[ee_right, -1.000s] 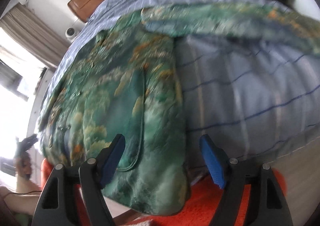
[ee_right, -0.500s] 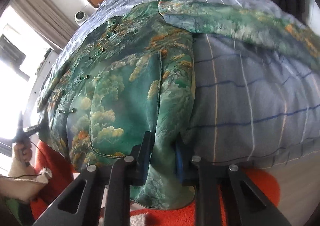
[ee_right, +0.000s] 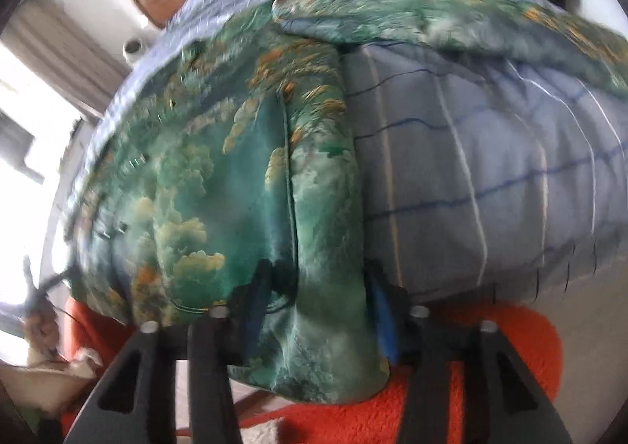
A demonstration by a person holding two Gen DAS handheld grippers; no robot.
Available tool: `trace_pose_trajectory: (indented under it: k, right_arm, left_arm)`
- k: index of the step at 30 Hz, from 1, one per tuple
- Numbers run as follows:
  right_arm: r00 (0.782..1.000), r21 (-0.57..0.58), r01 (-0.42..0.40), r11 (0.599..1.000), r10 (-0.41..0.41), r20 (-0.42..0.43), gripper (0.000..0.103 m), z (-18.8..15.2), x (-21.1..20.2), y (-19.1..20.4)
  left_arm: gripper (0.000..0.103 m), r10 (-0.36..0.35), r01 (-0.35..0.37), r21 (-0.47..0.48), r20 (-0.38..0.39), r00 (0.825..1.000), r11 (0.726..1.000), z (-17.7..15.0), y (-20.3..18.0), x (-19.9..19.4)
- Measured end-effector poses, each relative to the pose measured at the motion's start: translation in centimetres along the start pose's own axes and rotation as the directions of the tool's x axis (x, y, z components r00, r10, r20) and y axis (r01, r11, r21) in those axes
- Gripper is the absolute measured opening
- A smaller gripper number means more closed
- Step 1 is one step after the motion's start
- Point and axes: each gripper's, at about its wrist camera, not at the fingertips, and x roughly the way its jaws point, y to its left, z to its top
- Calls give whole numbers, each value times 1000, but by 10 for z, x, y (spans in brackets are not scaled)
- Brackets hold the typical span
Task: Fold large clothes
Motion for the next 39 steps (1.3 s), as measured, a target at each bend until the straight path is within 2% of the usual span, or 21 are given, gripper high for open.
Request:
trace_pose_trajectory:
  k: [3, 6, 9, 12, 16, 21, 30, 39]
  right_arm:
    - [996, 65, -33, 997, 27, 80, 51, 5, -26, -18]
    - [976, 199, -89, 976, 45, 215, 52, 25, -57, -53]
    - [947, 331, -160, 930, 50, 316, 58, 42, -73, -94]
    - [930, 471, -190, 862, 3, 369, 58, 56, -73, -143]
    - [903, 579, -274, 768, -3, 430, 58, 59, -66, -182]
    - [887, 615, -270, 741, -57, 458, 58, 60, -69, -198]
    - [856, 651, -278, 707, -125, 501, 58, 58, -82, -220]
    - [832, 666, -300, 683, -154, 533, 58, 62, -91, -242]
  left_arm:
    - [87, 41, -37, -40, 104, 994, 998, 13, 0, -23]
    - [90, 50, -33, -100, 182, 982, 994, 26, 1, -35]
    - [91, 58, -25, -144, 226, 972, 989, 36, -2, -35]
    - [91, 64, -26, -170, 226, 972, 985, 33, 3, -34]
    - [91, 110, -78, -154, 213, 971, 985, 24, -1, -29]
    - [93, 170, -146, -124, 212, 962, 981, 20, -2, -29]
    - [93, 193, -172, -115, 201, 961, 978, 21, -6, -20]
    - [93, 212, -189, -128, 193, 958, 974, 21, -2, -19]
